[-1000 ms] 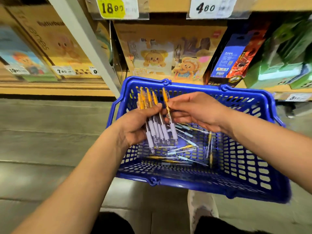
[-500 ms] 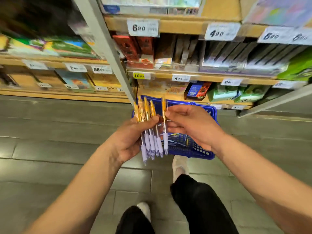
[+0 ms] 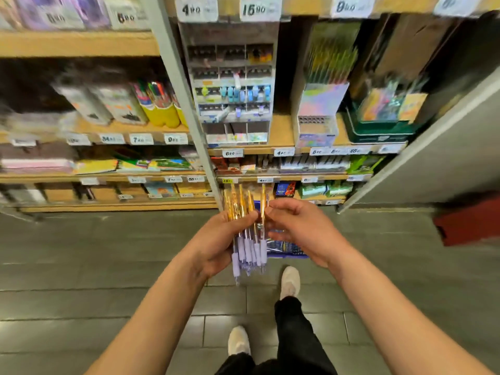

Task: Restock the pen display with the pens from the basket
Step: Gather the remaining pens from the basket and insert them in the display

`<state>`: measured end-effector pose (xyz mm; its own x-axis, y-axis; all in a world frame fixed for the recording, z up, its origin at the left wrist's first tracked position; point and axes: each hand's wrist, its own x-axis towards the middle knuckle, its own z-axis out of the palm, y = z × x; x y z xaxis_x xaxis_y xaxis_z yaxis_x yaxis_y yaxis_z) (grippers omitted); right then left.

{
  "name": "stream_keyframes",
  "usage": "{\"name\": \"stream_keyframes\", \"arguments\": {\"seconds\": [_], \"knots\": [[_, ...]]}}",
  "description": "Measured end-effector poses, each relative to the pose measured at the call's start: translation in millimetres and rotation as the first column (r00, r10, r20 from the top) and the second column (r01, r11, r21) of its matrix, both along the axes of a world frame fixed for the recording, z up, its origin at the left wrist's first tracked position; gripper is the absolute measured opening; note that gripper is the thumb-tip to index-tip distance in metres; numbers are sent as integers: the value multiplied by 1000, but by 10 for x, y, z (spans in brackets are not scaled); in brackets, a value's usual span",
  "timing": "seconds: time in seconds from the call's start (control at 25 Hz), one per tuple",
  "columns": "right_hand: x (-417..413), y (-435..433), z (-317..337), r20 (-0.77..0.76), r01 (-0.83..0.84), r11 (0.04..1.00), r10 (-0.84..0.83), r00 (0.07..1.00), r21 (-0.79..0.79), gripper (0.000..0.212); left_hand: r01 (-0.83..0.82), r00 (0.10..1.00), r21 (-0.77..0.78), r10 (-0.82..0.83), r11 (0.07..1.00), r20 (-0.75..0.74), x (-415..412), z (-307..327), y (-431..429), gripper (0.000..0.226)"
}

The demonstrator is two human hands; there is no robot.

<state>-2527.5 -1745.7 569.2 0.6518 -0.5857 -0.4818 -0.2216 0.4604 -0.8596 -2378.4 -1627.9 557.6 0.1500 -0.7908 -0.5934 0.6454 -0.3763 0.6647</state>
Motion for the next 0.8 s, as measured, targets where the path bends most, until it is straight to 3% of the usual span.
{"name": "stream_keyframes", "arguments": {"seconds": [0.12, 0.36, 0.64, 0.8], "knots": [[-243, 3, 251, 31, 25, 1000, -26, 999, 11, 13, 43, 996, 0, -43, 999, 74, -205, 296, -48, 22], [-640, -469, 511, 69, 21, 999, -23, 997, 31, 15, -31, 995, 46, 27, 998, 91, -640, 580, -538, 43], [-941, -1493, 473, 85, -43, 997, 38, 996, 65, 18, -167, 986, 21, 167, 986, 27, -1009, 456, -1387, 22], [-848, -1887, 409, 77, -33, 995, 25, 997, 97, 20, -201, 979, 40, 200, 979, 22, -963, 367, -1753, 24]]}}
